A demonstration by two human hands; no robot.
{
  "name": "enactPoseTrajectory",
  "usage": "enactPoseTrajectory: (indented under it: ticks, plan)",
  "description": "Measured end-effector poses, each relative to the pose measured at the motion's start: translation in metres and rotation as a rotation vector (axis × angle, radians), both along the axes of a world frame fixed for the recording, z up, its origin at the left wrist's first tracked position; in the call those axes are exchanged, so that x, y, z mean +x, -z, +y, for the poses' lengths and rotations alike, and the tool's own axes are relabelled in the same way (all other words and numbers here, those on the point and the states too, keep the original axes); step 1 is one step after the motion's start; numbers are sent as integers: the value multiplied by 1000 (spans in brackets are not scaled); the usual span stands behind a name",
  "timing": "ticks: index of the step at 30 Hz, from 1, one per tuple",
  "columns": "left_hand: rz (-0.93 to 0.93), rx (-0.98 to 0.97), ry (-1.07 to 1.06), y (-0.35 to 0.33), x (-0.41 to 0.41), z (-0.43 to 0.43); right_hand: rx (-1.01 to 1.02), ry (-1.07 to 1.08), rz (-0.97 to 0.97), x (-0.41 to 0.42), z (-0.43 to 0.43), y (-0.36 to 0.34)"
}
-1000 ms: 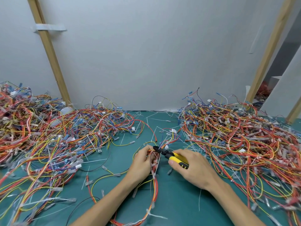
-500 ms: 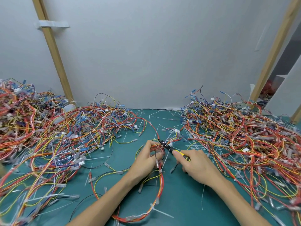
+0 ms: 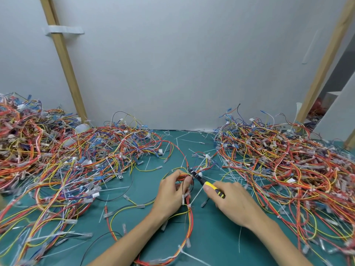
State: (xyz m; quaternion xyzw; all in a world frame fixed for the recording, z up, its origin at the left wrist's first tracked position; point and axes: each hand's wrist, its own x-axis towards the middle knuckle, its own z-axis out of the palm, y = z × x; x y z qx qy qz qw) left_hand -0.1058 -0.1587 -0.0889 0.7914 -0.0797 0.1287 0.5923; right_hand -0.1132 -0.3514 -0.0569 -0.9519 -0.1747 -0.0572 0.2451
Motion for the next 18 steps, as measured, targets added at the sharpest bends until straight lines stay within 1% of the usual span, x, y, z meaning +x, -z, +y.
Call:
enactPoseTrajectory:
  ticks: [3, 6, 12, 18]
  plan:
    - [-25, 5, -20, 1, 1, 2, -86, 29, -93, -3, 4, 1]
    - [-38, -2, -16, 0, 1, 4, -113, 34, -107, -1, 2, 4]
    - [-61, -10, 2, -2, 1, 5, -103, 4, -56, 4, -4, 7]
    - [-39, -85, 58, -2, 2, 5, -43, 1, -82, 3, -3, 6]
